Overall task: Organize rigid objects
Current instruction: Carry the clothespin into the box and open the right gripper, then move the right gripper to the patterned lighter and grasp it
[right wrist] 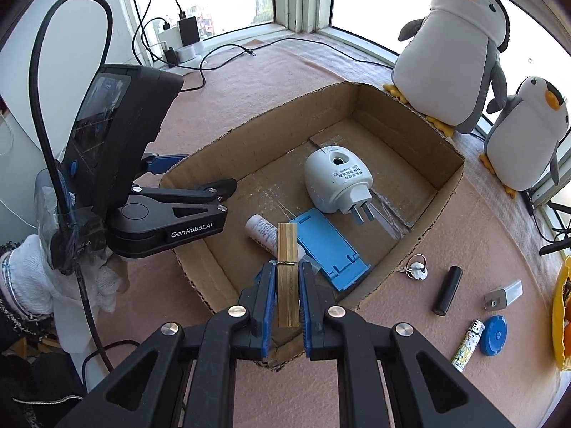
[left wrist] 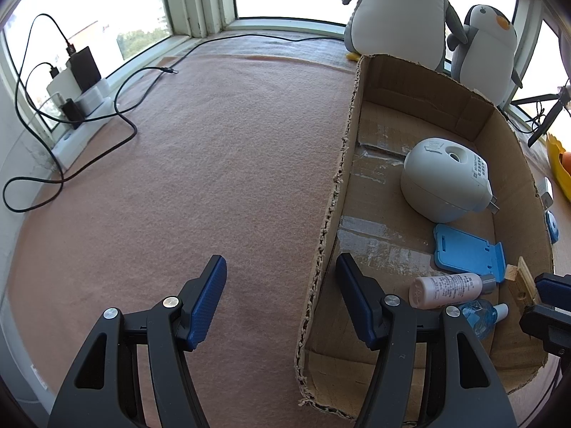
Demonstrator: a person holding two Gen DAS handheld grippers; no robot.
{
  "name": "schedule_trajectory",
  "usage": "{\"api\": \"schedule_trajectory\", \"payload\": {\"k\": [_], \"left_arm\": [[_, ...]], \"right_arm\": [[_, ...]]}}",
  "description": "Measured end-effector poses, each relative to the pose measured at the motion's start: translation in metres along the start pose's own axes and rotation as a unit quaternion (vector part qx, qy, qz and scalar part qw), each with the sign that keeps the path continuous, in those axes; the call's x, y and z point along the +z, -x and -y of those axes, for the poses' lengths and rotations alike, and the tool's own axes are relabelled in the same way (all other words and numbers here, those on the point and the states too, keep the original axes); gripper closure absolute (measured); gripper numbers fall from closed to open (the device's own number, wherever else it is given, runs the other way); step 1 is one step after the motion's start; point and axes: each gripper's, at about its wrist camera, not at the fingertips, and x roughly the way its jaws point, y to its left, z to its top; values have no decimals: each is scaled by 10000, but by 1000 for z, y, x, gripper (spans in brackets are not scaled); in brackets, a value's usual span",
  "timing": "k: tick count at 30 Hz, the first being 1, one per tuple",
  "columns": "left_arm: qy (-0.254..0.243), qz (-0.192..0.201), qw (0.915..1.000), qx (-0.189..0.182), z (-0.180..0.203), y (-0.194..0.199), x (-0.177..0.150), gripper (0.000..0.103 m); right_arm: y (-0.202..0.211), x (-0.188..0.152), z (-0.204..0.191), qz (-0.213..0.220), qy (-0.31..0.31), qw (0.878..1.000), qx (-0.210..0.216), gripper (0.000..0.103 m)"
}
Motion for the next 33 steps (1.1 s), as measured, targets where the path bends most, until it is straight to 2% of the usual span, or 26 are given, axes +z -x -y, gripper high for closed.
{"api": "schedule_trajectory", "payload": {"k": [2, 3, 14, 21, 28, 33], "left_arm": [[2, -1, 10000, -1, 0, 0, 0, 39], [4, -1, 10000, -2, 0, 0, 0, 39], [4, 2, 10000, -3, 0, 0, 0, 39], [6, 4, 10000, -4, 0, 0, 0, 39], [-2, 7, 10000, -2, 0, 0, 0, 39], [3, 6, 10000, -2, 0, 0, 0, 39]], "right_arm": [[1, 0, 1, 43, -59, 10000, -5, 71], [2, 0, 2, 77, -94, 9999, 5, 70], [25, -14, 31, 408, -848, 9955, 84, 69], [40, -38, 71, 530, -1611, 9855, -27, 67], [48, -61, 109, 491, -2164, 9745, -328, 65], [47, -77, 133, 393, -2655, 9625, -383, 54]]}}
